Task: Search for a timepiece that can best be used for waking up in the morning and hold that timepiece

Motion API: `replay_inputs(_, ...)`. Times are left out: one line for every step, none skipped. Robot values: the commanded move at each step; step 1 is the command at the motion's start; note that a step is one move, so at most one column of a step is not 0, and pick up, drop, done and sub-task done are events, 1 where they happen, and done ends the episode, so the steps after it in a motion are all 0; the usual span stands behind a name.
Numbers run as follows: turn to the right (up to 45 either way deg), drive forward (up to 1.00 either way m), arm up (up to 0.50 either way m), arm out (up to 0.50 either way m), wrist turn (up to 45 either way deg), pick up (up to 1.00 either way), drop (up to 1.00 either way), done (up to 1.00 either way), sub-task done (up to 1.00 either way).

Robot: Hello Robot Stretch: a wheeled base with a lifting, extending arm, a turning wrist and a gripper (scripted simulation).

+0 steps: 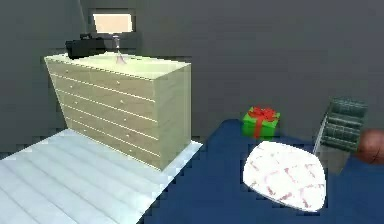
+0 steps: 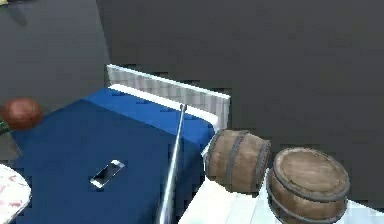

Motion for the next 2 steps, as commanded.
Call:
replay_inputs(-45.0, 0.0, 0.0, 0.0, 0.0, 0.0, 0.0, 0.0, 0.0)
replay_inputs(-45.0, 0.0, 0.0, 0.0, 0.0, 0.0, 0.0, 0.0, 0.0)
